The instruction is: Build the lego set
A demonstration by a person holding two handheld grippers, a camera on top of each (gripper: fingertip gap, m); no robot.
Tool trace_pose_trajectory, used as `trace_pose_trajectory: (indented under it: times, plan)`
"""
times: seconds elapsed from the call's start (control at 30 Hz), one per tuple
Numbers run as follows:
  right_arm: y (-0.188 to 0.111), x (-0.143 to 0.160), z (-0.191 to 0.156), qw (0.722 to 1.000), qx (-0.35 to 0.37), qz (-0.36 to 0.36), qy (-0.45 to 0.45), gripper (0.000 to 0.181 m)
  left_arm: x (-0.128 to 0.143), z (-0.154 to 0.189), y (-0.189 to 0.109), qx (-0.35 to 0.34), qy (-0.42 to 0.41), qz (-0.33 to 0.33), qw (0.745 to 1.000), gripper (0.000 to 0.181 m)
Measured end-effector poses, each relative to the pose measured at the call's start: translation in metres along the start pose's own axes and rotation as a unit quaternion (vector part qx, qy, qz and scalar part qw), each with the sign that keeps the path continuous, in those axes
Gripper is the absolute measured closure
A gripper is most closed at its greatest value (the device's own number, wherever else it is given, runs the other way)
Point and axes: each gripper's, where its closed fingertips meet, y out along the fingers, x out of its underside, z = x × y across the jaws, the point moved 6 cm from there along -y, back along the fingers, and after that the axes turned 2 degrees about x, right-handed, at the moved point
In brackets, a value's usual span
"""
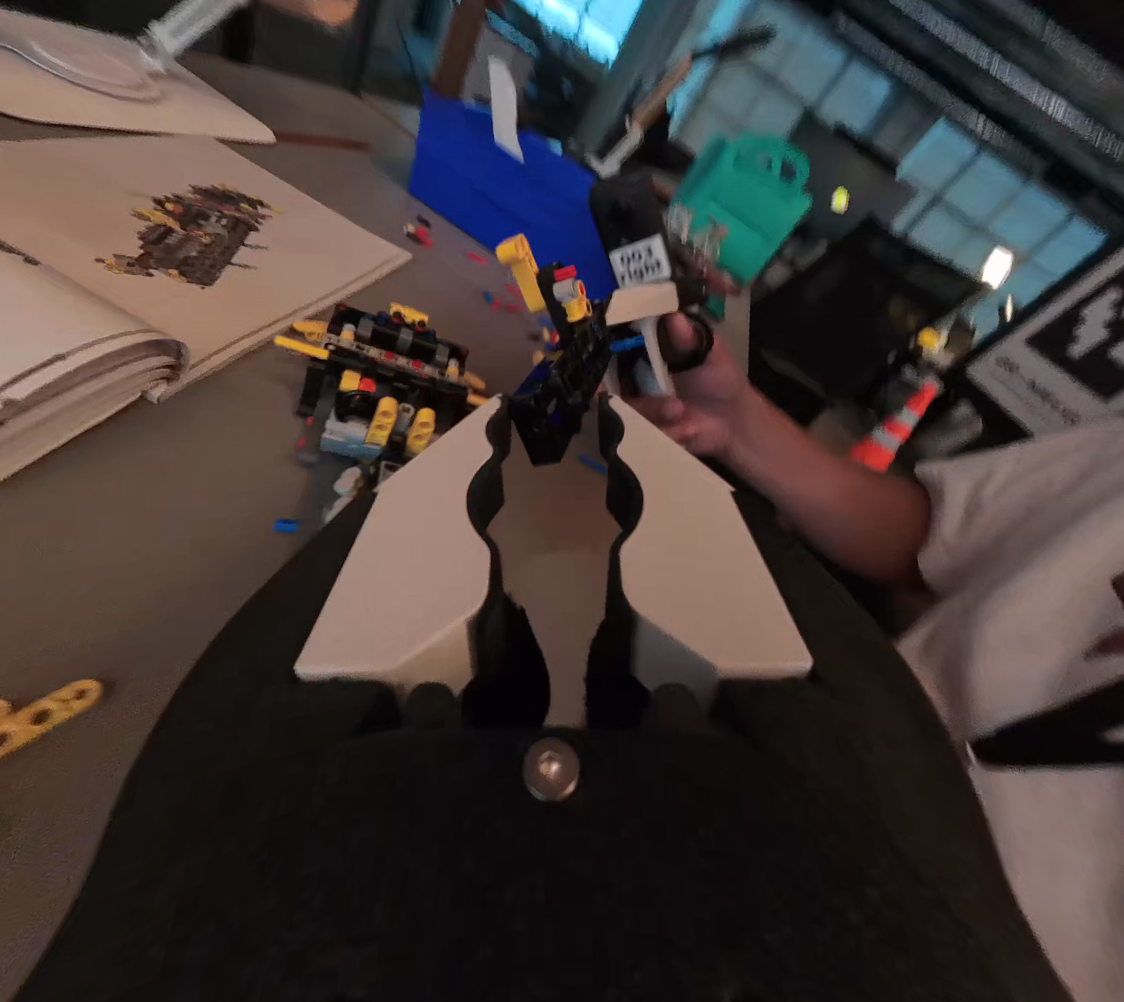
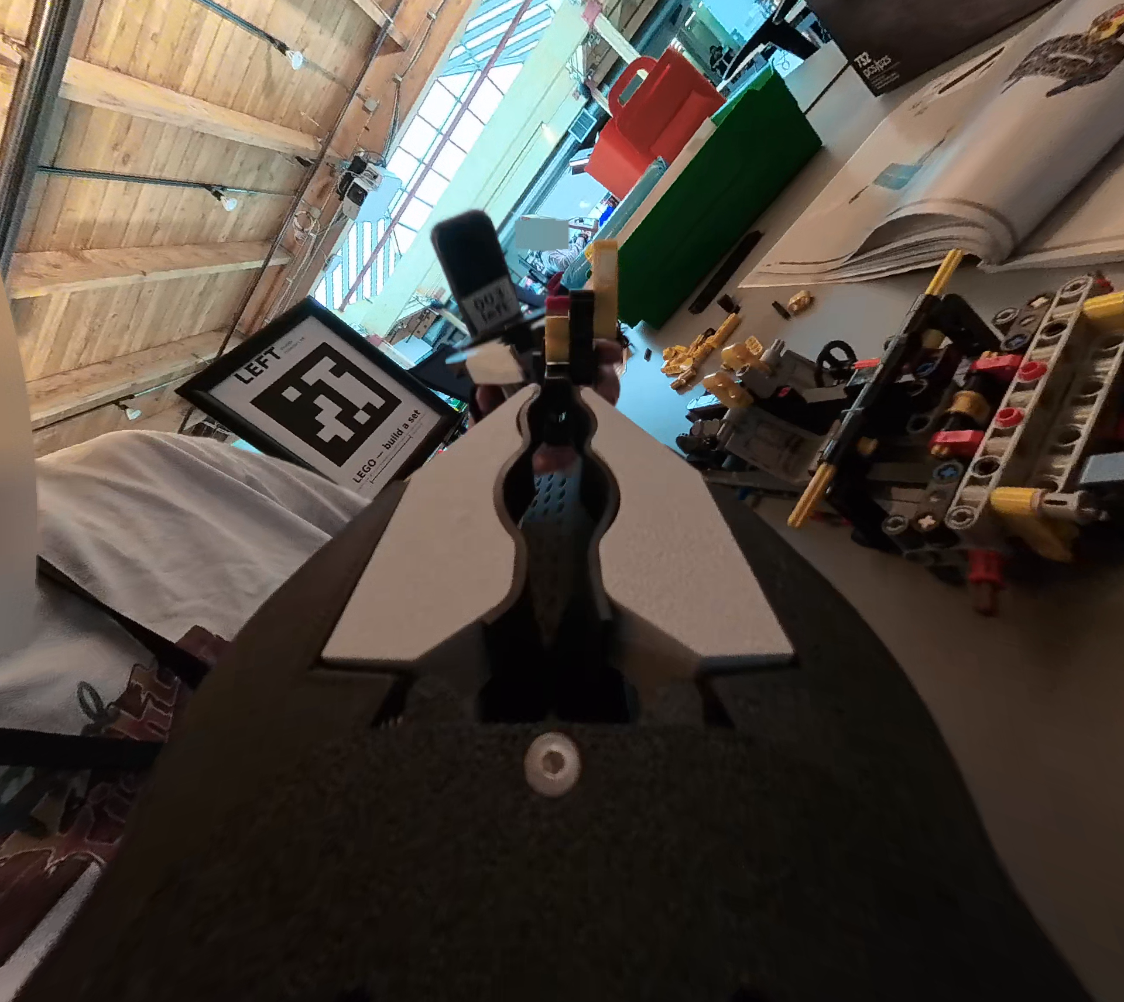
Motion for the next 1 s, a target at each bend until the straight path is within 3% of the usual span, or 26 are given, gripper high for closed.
trace_pose_trajectory:
  times: [0.1,0.23,0.5,0.63,0.8,1.0]
  plan:
    - [-0.002,-0.003,-0.001,1.000,-0.004,0.014,0.001,0.174,0.009,0.005,-0.001,-0.017,-0.033,0.094,0.995,0.153]
    - [-0.007,-0.008,-0.002,0.999,-0.004,0.036,-0.008,0.174,0.010,0.010,-0.003,-0.014,-0.046,0.149,0.988,0.153]
    - [-0.006,-0.007,-0.007,0.999,-0.027,0.038,-0.002,0.175,0.010,0.013,0.030,0.038,-0.093,0.131,0.986,0.151]
    - [-0.005,-0.005,-0.007,0.999,-0.026,0.031,-0.002,0.174,0.004,0.005,0.034,0.050,-0.137,0.163,0.976,0.152]
    - [-0.003,-0.005,-0.007,0.999,-0.023,0.027,-0.002,0.174,0.003,0.006,0.038,0.042,-0.147,0.203,0.967,0.166]
    - [-0.003,-0.005,-0.007,0.999,-0.029,0.031,0.003,0.175,0.003,0.008,0.040,0.052,-0.154,0.222,0.961,0.167]
